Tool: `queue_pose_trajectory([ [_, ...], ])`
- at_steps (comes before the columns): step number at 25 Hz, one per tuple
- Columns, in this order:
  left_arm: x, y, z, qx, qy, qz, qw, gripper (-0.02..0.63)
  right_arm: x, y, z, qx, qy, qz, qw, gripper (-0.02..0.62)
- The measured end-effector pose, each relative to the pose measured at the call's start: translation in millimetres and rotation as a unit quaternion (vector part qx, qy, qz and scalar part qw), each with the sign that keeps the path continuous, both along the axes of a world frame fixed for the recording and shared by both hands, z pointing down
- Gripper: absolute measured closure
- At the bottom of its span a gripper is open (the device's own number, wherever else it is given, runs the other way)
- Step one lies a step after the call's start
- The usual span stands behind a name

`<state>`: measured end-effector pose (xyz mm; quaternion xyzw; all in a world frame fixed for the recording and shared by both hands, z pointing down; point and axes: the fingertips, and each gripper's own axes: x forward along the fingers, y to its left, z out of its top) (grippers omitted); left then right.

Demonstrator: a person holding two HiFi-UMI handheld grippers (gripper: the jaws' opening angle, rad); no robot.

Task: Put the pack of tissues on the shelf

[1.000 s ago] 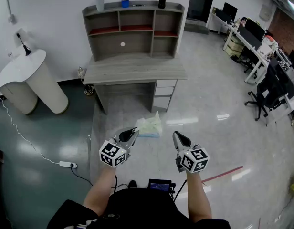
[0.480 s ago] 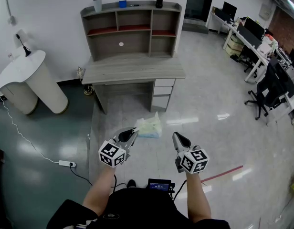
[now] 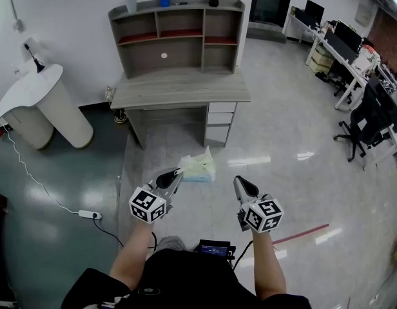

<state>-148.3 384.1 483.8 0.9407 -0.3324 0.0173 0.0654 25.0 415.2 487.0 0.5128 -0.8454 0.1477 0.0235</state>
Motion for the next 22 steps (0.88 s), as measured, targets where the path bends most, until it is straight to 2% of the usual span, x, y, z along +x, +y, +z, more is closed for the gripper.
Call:
queue_pose_trajectory([
  [11, 7, -18, 11, -0.008, -0.003, -0.011, 0.9999, 0.592, 8, -20, 9, -0.009, 0.0, -0.009, 1.0, 0.597],
  [22, 14, -80, 25, -0.02, 0.006, -0.005, 0.9998, 0.592, 17, -78, 13, -0.009, 0.008, 0.007, 1.0, 0.597],
])
